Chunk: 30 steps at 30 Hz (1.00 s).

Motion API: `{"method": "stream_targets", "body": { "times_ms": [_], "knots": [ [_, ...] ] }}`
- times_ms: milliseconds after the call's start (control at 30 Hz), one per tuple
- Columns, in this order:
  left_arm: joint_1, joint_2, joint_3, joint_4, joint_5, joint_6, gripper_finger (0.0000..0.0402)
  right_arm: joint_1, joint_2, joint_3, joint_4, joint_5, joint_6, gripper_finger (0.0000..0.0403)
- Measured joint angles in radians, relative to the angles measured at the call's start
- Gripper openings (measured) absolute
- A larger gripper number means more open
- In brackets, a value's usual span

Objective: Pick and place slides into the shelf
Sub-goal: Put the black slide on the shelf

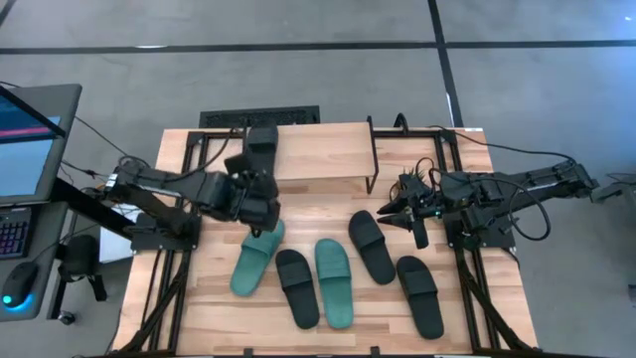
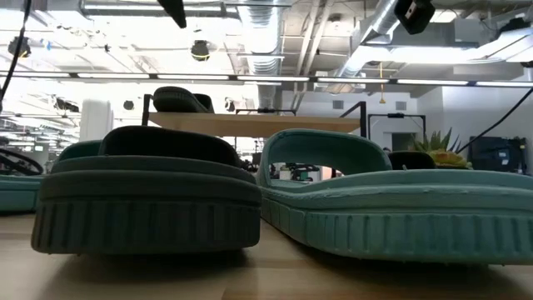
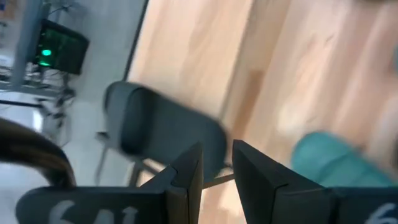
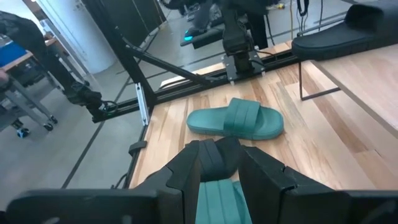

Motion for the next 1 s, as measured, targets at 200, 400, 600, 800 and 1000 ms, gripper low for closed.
{"method": "stream_targets", "body": {
  "times_ms": [200, 400, 600, 800, 1000],
  "knots": [
    [-0.129, 0.006, 0.000, 0.073, 0.000, -0.153, 0.0078, 0.000, 0.000, 0.000, 0.000, 0.000, 0.000, 0.0098],
    [-0.247, 0.059, -0.001, 0.145, 0.001, -0.207, 0.0078, 0.000, 0.000, 0.000, -0.001, 0.000, -0.008, 0.0098],
    [-0.317, 0.139, -0.001, 0.219, 0.020, -0.250, 0.0078, 0.000, 0.000, 0.001, -0.004, 0.000, -0.009, 0.0098],
    [-0.358, 0.216, -0.001, 0.284, 0.100, -0.346, 0.0078, 0.002, 0.000, 0.001, -0.008, -0.002, -0.008, 0.0098],
    [-0.396, 0.282, -0.001, 0.369, 0.165, -0.414, 0.0078, 0.003, 0.000, 0.001, -0.008, -0.005, -0.008, 0.0098]
  ]
}}
